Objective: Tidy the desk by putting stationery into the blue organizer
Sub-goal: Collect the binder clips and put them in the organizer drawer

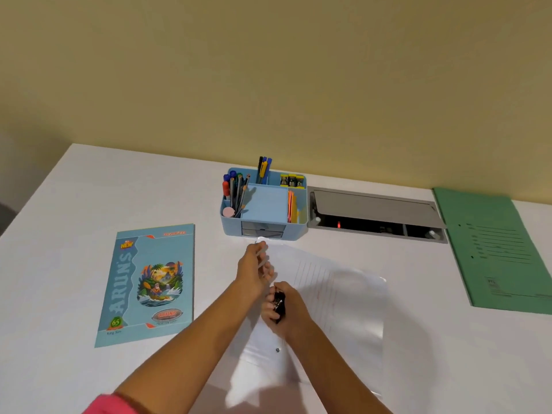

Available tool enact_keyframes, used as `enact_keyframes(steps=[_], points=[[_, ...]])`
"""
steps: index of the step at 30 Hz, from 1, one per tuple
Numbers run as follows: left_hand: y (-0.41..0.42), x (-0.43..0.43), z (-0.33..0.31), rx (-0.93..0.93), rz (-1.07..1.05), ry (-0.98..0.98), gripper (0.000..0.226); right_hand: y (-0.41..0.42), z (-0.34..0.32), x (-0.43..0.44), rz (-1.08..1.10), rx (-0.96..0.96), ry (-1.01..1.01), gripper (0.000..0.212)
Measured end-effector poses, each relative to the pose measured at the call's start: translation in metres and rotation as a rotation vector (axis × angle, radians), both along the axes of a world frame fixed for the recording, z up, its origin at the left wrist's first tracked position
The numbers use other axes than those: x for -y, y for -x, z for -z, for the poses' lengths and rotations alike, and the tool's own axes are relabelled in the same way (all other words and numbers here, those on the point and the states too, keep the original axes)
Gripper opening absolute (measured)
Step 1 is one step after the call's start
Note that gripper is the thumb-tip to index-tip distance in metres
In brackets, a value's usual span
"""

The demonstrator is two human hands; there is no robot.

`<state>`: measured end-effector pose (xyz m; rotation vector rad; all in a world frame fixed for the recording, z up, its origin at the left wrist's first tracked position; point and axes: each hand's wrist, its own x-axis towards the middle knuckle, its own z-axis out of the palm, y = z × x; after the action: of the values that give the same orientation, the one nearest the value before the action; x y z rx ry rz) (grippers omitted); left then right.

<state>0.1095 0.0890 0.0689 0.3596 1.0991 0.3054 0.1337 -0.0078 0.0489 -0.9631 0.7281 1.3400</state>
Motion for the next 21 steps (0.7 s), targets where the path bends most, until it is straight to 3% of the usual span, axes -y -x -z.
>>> enact_keyframes(steps=[3,13,21], points=[[-0.016,-0.015,0.01,0.015,-0.115,0.065,0.028,-0.008,0.007,0.004,0.045,-0.015,0.013,0.025],[-0.033,-0.02,0.017,0.132,-0.249,0.232,0.015,-0.027,0.003,-0.001,0.037,0.04,0.064,0.027],[-0.032,-0.018,0.014,0.141,-0.24,0.194,0.022,-0.031,-0.002,-0.003,0.074,0.039,0.057,0.027]])
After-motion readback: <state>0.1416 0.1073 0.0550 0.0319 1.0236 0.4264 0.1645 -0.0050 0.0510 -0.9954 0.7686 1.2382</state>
